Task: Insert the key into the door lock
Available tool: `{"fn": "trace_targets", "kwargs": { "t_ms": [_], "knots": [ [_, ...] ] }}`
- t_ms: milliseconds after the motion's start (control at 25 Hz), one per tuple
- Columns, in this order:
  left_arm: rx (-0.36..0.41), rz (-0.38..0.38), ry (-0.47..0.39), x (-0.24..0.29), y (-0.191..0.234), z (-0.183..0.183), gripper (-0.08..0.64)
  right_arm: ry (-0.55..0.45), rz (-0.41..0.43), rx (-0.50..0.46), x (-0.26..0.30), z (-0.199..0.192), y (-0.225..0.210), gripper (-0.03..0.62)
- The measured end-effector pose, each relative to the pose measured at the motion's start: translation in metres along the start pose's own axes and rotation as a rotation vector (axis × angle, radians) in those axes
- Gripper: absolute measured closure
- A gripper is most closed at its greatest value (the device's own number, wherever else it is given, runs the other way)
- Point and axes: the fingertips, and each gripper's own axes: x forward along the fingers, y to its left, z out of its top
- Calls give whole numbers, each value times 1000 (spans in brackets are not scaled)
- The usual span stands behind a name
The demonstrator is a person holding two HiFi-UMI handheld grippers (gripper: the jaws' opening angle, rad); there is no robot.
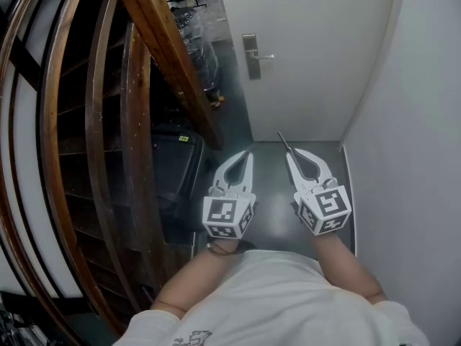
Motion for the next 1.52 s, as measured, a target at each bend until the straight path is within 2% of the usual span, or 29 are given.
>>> {"fn": "trace_targets", "kwargs": {
  "t_ms": [360,600,960,1160,1520],
  "knots": [
    [-23,42,44,49,35,-22,552,48,36,13,48,-20,-25,568],
    [-42,10,55,112,72,-33,552,49,9,3,107,-26,-55,568],
    [-58,-67,62,205,158,-21,552,76,-40,34,226,-23,-93,568],
    [-62,-111,55,239,196,-19,552,76,-72,56,277,-25,-102,568],
    [-70,-108,57,303,241,-26,552,82,-69,80,345,-30,-136,568]
  ]
}}
